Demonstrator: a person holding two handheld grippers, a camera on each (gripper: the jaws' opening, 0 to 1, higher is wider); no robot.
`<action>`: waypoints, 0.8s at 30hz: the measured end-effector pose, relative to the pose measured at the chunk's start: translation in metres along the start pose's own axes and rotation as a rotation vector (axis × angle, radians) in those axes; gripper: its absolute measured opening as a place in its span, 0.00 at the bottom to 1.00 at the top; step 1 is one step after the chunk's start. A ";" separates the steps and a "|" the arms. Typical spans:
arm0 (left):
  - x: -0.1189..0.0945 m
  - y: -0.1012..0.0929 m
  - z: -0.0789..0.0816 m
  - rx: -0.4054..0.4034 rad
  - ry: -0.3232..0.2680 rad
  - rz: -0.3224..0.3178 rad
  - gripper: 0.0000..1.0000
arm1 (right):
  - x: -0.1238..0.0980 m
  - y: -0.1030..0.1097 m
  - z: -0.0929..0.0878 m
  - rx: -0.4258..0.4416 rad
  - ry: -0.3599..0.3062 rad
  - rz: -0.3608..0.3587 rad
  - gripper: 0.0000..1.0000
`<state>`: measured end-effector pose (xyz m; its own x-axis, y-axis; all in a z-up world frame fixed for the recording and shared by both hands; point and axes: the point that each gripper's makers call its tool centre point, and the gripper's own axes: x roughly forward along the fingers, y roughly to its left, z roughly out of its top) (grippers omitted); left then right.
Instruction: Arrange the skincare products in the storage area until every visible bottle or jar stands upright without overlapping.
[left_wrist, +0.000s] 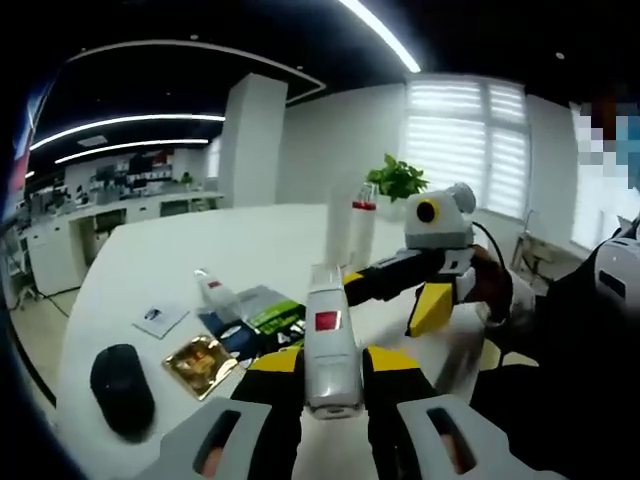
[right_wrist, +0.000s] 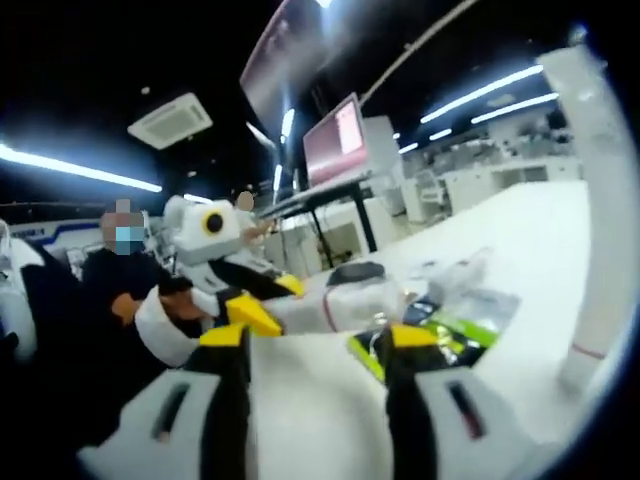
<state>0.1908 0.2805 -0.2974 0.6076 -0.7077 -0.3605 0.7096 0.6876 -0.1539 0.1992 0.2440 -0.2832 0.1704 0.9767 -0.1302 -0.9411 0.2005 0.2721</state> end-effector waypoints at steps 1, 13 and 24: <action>0.000 0.000 0.000 0.003 0.003 0.002 0.22 | 0.000 -0.001 0.001 0.006 -0.002 -0.004 0.52; 0.009 -0.002 -0.006 0.076 0.056 0.055 0.22 | -0.002 -0.014 0.008 0.137 -0.076 -0.060 0.44; 0.016 -0.008 -0.003 0.194 0.059 0.097 0.22 | -0.008 -0.025 0.014 0.205 -0.138 -0.113 0.37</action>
<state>0.1942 0.2639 -0.3046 0.6586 -0.6253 -0.4187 0.7078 0.7037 0.0624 0.2254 0.2319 -0.2757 0.3224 0.9456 -0.0436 -0.8375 0.3064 0.4524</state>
